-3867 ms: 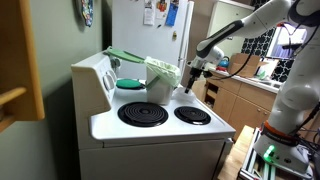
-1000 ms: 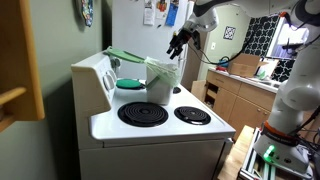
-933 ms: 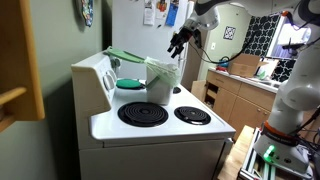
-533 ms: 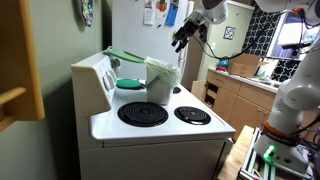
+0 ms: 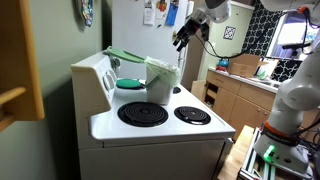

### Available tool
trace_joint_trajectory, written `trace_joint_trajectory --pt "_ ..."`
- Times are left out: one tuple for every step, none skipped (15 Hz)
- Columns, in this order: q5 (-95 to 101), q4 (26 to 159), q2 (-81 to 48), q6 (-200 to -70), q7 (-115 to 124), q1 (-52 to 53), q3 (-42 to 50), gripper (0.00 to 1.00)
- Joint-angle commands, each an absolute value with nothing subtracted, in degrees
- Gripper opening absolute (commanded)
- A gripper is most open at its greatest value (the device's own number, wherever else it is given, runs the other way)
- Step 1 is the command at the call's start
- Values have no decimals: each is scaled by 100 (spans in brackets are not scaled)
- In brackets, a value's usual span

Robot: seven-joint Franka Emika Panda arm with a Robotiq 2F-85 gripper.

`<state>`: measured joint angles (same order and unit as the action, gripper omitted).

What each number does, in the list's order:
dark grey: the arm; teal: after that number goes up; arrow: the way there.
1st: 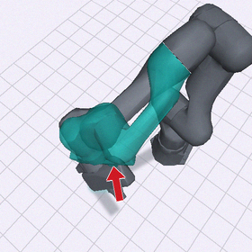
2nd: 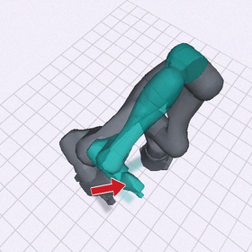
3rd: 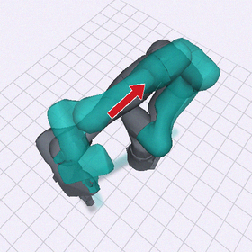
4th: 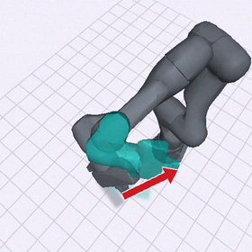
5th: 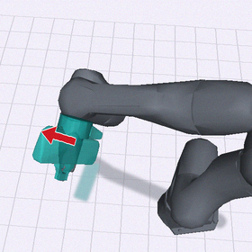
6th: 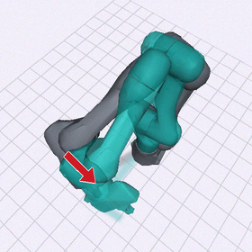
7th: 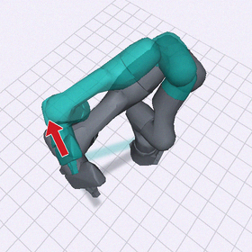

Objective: Open the lid on the bin

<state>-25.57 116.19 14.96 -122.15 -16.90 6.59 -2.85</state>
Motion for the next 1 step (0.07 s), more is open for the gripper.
trace_joint_trajectory --pt "-2534 11609 1489 -12212 -1671 721 -231 100"
